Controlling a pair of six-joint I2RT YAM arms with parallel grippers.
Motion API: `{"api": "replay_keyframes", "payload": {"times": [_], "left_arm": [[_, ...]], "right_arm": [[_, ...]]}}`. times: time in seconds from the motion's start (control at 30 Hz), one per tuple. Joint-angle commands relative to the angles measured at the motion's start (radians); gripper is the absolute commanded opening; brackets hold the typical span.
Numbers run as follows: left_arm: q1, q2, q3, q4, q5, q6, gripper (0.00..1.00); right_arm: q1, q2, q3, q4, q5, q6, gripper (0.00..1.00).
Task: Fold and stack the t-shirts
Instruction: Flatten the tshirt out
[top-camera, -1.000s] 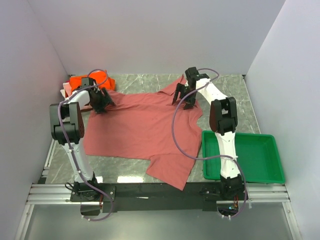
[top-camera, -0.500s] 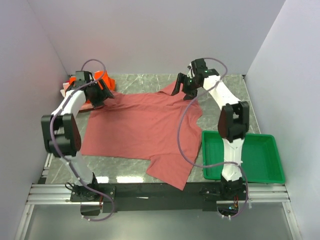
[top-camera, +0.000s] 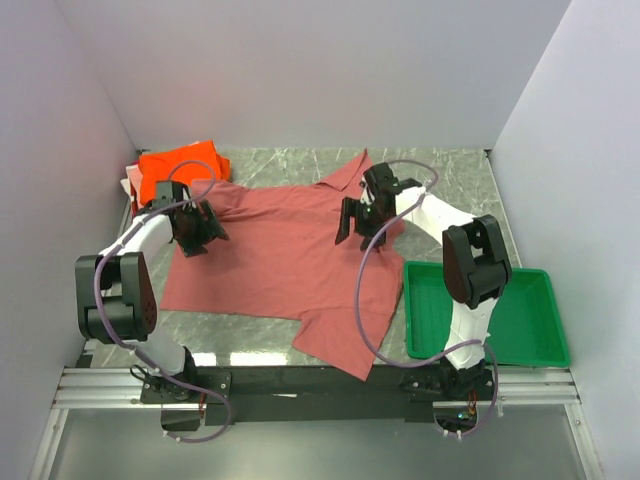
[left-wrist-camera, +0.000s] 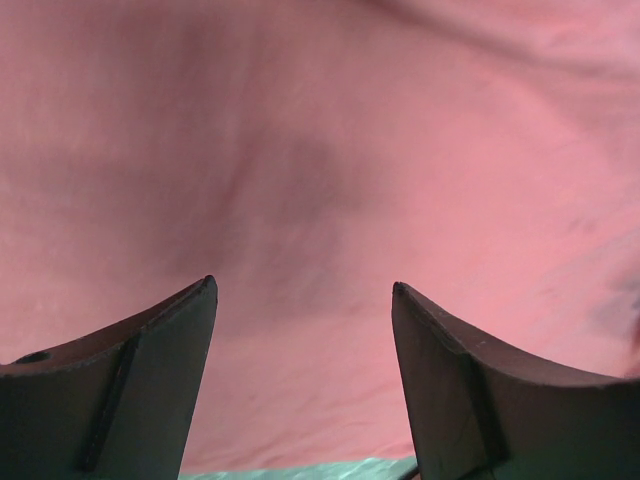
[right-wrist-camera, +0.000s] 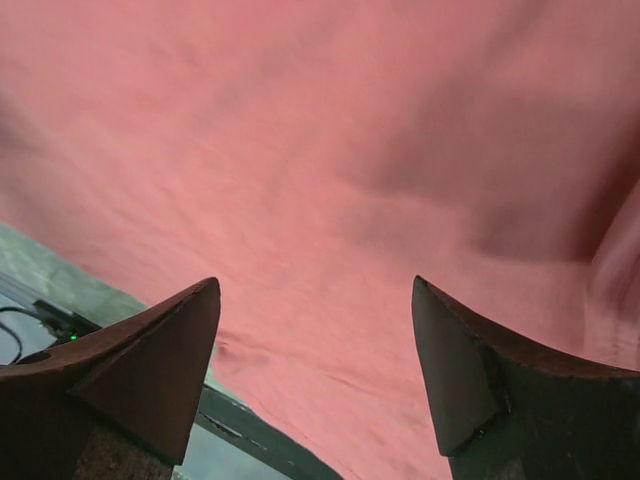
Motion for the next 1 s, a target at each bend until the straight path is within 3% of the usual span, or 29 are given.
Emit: {"api": "replay_keyframes", "payload": {"times": [0.0, 0.47, 0.97], "left_arm": [[-0.003, -0.055, -0.051, 0.033, -0.030, 0.030, 0.76], [0.002, 0.101, -0.074, 0.079, -0.069, 0.044, 0.76], [-0.001, 0.298, 0.095, 0.065, -0.072, 0.061, 0.76]], "right_arm": [[0.005, -0.079, -0.051, 0.069, 0.038, 0.031, 0.83], [0.003, 0.006, -0.098, 0.050, 0.124, 0.065, 0.83], [-0.064, 0.238, 0.173, -0.078, 0.124, 0.049, 0.83]]}}
